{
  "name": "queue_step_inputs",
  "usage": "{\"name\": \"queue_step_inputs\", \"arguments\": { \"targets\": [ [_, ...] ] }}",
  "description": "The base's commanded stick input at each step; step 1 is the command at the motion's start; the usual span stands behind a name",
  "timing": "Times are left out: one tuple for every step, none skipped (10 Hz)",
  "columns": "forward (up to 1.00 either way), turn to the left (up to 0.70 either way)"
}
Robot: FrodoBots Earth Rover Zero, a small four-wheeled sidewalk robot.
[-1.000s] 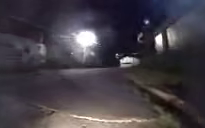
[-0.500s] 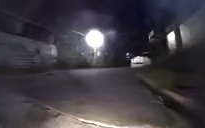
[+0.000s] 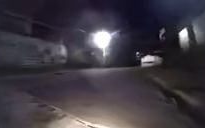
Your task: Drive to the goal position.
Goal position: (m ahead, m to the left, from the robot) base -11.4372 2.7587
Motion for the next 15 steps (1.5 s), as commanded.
{"name": "queue_step_inputs", "arguments": {
  "targets": [
    [0.3, 0.6],
    [0.3, 0.6],
    [0.3, 0.6],
    [0.3, 0.6],
    [0.3, 0.6],
    [0.3, 0.6],
    [0.3, 0.6],
    [0.3, 0.6],
    [0.3, 0.6],
    [0.3, 0.6],
    [0.3, 0.6],
    [0.3, 0.6],
    [0.3, 0.6],
    [0.3, 0.6],
    [0.3, 0.6]
  ]
}}
